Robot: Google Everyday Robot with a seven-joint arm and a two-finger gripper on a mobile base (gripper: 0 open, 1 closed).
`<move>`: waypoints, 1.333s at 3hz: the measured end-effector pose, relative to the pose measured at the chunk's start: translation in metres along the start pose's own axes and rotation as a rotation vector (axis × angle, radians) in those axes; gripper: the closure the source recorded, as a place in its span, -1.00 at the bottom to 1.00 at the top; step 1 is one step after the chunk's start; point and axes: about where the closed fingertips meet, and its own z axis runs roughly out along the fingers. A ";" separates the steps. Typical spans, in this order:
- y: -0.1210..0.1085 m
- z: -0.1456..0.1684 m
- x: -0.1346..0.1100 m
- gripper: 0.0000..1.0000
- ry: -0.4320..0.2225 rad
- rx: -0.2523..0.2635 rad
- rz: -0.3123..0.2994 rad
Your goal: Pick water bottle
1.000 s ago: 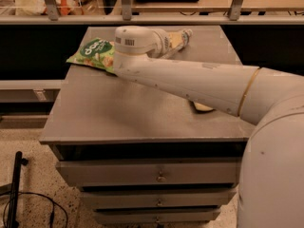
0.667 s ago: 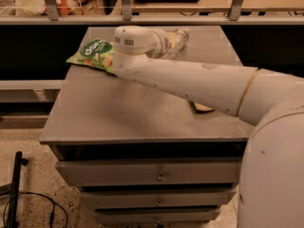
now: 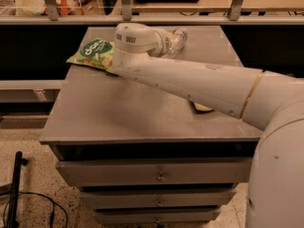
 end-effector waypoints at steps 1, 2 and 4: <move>0.000 -0.004 -0.001 0.36 0.003 -0.023 0.006; 0.000 -0.010 -0.002 -0.12 -0.034 -0.077 -0.005; 0.004 -0.014 0.002 -0.99 -0.128 -0.196 -0.062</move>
Offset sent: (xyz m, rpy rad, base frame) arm -0.0135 0.0133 0.0081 0.1484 -0.1289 0.1341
